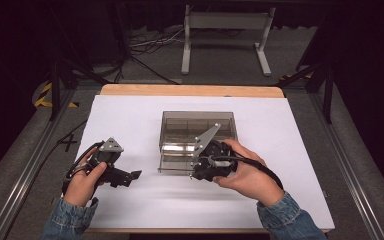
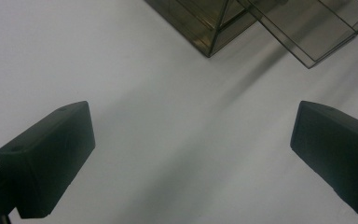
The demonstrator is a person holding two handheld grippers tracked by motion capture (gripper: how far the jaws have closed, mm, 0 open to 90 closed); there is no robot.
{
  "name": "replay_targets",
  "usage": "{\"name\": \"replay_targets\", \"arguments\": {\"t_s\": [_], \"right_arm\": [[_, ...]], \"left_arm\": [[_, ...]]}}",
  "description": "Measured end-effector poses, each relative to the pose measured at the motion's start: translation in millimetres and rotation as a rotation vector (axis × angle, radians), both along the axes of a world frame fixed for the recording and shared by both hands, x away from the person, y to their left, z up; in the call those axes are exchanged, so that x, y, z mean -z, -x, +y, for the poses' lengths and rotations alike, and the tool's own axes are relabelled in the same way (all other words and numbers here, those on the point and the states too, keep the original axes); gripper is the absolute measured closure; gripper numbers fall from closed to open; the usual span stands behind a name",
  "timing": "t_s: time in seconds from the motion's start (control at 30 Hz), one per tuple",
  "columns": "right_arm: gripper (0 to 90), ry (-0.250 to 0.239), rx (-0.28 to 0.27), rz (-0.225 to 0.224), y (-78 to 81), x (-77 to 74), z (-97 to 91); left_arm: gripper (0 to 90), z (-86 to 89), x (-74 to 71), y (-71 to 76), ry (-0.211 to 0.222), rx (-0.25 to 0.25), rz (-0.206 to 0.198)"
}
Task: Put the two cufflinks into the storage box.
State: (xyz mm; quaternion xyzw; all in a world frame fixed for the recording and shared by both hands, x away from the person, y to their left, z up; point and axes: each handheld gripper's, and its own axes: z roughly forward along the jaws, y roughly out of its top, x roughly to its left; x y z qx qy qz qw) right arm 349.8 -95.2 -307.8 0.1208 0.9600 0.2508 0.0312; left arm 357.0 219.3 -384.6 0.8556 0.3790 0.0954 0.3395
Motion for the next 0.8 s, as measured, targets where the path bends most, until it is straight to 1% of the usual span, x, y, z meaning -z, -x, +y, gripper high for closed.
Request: {"name": "replay_targets", "arguments": {"t_s": [0.03, 0.07, 0.13, 0.2, 0.23, 0.3, 0.4, 0.53, 0.6, 0.63, 0.67, 0.8], "right_arm": [[74.4, 0.000, 0.003, 0.004, -1.1, -1.0, 0.2], [74.3, 0.000, 0.004, -0.003, -2.6, -1.6, 0.6], [74.3, 0.003, 0.015, 0.005, -4.8, -3.5, 1.3], [74.3, 0.006, 0.023, 0.005, -5.8, -4.3, 1.6], [74.3, 0.008, 0.025, 0.000, -7.3, -5.0, 1.7], [74.3, 0.014, 0.042, 0.000, -10.7, -7.0, 1.8], [74.3, 0.015, 0.056, 0.000, -14.6, -8.5, 0.9], [74.3, 0.027, 0.097, 0.002, -23.3, -10.9, 0.2], [74.4, 0.027, 0.100, 0.002, -25.6, -11.0, 0.0], [74.3, 0.025, 0.105, 0.004, -26.6, -10.9, -0.2], [74.3, 0.022, 0.116, 0.008, -31.0, -11.0, -1.4], [74.3, 0.014, 0.136, 0.009, -36.0, -11.3, -3.7]], "left_arm": [[0.5, 0.1, 0.0, -0.4, -0.003, 0.008, -0.002], [0.4, -0.1, 0.1, -0.4, -0.003, 0.008, -0.002], [0.4, -0.1, 0.0, -0.4, -0.003, 0.008, -0.002], [0.4, 0.1, 0.0, -0.4, -0.003, 0.008, -0.002], [0.4, 0.1, 0.0, 0.0, 0.000, 0.000, 0.000], [0.4, 0.5, -0.2, -0.3, -0.002, 0.002, -0.005], [0.4, 0.3, -0.1, 0.0, 0.000, 0.000, 0.000], [0.4, 0.2, -0.1, -0.1, -0.001, 0.001, -0.001], [0.4, 0.2, 0.0, -0.2, -0.002, 0.003, -0.001], [0.4, 0.1, 0.0, 0.0, 0.000, 0.000, 0.000], [0.4, 0.3, -0.1, 0.0, 0.000, 0.000, 0.000], [0.4, 0.9, 0.0, -0.4, -0.001, 0.002, 0.000]]}}
